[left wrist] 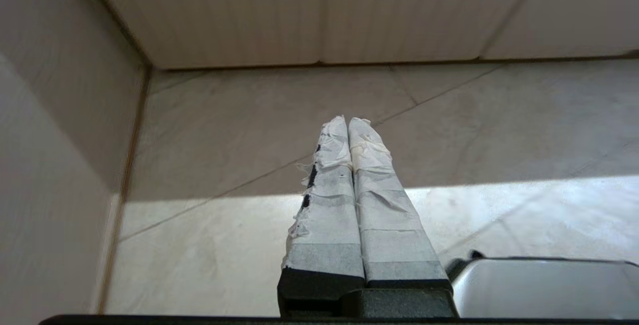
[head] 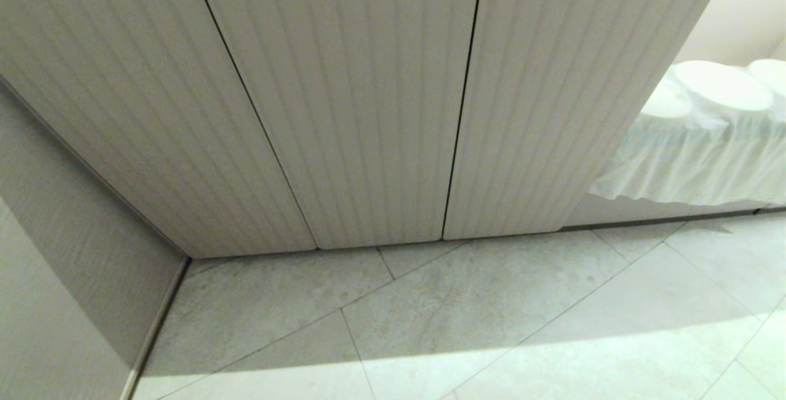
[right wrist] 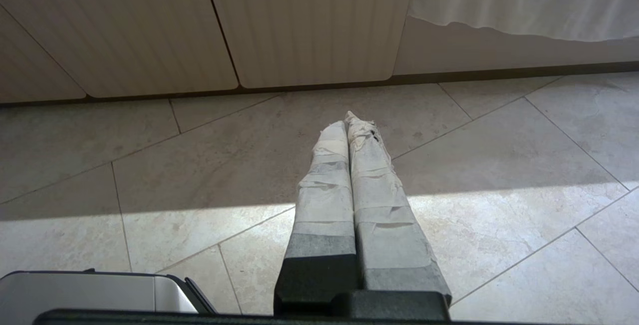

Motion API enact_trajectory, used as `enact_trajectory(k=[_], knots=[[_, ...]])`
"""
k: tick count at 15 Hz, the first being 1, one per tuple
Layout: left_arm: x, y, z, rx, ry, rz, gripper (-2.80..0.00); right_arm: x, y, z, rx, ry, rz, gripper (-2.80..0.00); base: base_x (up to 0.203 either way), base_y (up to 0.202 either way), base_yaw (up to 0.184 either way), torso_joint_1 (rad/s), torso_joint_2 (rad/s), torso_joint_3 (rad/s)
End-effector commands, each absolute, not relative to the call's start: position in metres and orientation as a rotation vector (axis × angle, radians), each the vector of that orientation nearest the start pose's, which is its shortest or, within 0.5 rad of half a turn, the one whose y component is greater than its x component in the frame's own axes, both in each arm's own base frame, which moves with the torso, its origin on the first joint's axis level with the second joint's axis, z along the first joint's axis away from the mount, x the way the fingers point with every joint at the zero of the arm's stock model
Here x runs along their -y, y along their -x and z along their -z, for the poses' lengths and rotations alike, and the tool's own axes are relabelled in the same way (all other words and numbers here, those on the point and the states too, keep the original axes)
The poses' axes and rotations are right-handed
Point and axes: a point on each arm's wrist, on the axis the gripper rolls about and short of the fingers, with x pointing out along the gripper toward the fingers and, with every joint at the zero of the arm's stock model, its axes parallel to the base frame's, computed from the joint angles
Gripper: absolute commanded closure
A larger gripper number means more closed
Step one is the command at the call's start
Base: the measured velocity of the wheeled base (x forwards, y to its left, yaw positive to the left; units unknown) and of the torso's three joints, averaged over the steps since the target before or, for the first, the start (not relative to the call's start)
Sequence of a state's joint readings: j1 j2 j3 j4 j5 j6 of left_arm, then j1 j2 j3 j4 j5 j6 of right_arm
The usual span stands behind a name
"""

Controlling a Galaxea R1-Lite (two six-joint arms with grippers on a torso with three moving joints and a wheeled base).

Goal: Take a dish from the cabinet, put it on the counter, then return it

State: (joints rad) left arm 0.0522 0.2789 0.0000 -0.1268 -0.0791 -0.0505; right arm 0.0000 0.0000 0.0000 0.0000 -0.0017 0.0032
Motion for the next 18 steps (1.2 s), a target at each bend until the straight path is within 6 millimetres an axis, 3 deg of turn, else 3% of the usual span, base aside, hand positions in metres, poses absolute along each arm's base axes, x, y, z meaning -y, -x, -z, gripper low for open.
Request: enact_trajectory(k=[1,9,13,16,18], knots=[[0.001,0.002,-0.091,-0.127,0.097,0.091,0.0,0.0,0.023,-0.075,0.0,-0.003,0.002,0.0,0.0,0.0,0.0,0.0,0.0,0.0],[0.001,0.017,-0.084,-0.004,0.156,0.053,0.0,0.0,0.023,-0.075,0.0,-0.003,0.0,0.0,0.0,0.0,0.0,0.0,0.0,0.0],[0.001,0.023,-0.084,0.08,-0.023,0.045,0.0,0.0,0.023,-0.075,0.0,-0.003,0.002,0.0,0.0,0.0,0.0,0.0,0.0,0.0],[0.001,0.023,-0.079,0.043,-0.185,0.04,0.0,0.0,0.023,-0.075,0.0,-0.003,0.002,0.0,0.0,0.0,0.0,0.0,0.0,0.0],[0.001,0.023,-0.078,0.025,-0.126,0.04,0.0,0.0,0.023,-0.075,0.0,-0.003,0.0,0.0,0.0,0.0,0.0,0.0,0.0,0.0]])
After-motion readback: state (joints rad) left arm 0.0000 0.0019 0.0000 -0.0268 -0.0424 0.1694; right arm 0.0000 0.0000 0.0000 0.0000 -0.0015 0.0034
